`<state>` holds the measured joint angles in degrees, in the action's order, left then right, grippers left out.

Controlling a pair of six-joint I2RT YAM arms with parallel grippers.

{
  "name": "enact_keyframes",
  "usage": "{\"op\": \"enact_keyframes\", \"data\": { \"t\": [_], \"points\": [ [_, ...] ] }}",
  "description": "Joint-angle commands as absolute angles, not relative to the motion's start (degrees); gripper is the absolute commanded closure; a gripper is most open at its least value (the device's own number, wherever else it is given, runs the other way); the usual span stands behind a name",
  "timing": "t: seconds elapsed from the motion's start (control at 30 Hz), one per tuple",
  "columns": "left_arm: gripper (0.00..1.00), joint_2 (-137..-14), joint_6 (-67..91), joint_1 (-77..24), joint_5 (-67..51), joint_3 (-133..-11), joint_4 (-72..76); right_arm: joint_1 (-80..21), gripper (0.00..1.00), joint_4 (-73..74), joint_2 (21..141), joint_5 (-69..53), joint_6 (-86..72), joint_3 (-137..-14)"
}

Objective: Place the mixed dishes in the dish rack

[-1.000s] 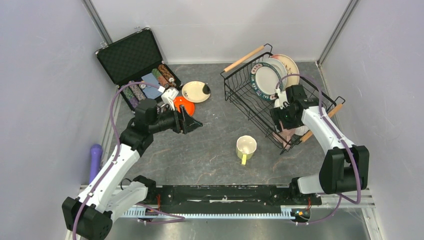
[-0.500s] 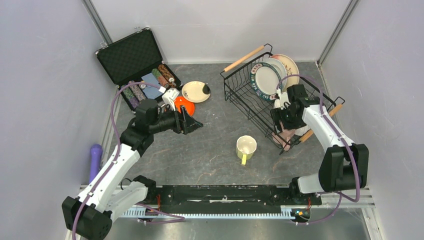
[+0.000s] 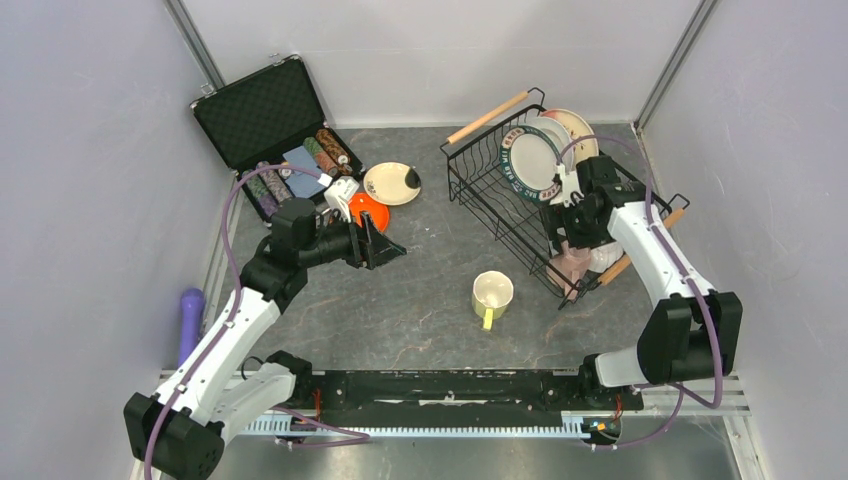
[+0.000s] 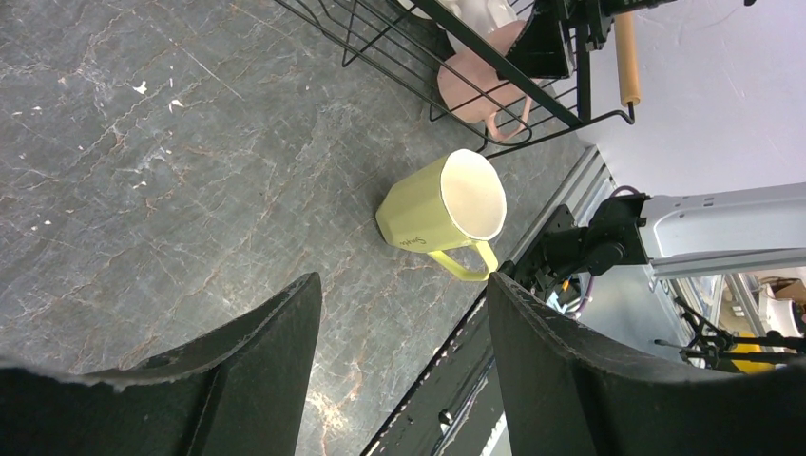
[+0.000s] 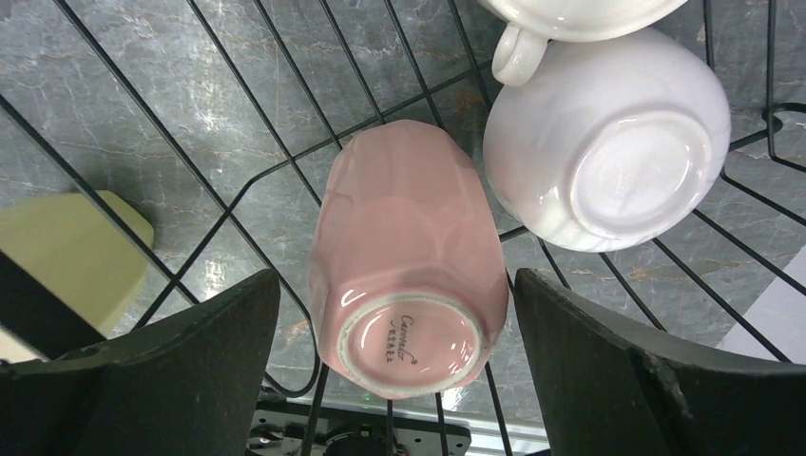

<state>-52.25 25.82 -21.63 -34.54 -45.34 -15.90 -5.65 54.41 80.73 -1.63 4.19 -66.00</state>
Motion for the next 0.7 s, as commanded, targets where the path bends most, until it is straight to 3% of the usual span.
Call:
{"op": "enact_keyframes", "data": {
  "t": [0.0, 0.3, 0.43, 0.57, 0.67],
  "points": [
    [0.29, -52.37, 23.02, -21.81, -34.74, -45.26, -15.21, -6.37, 0.02, 56.36, 80.44, -1.78, 2.63, -70.96],
    [0.29, -53.98, 23.18, -22.37, -33.44, -44.92, -15.94, -8.45, 0.02, 55.11, 78.40, 6.61, -4.22, -83.61],
    [0.25, -56.67, 19.50, -28.76, -21.31, -49.06, -23.68, -13.53, 0.04, 48.19, 74.14, 6.70, -5.96, -81.83],
    [0.11, -57.68, 22.59, -29.09, -12.60, -50.17, -24.92, -22.64, 0.05, 38.27, 69.60, 7.90, -8.20, -76.12],
    [0.09, -59.80, 28.38, -29.09, -2.45, -51.03, -24.96, -27.62, 0.04, 30.95, 67.10, 5.94, -8.17, -71.90]
  ]
}}
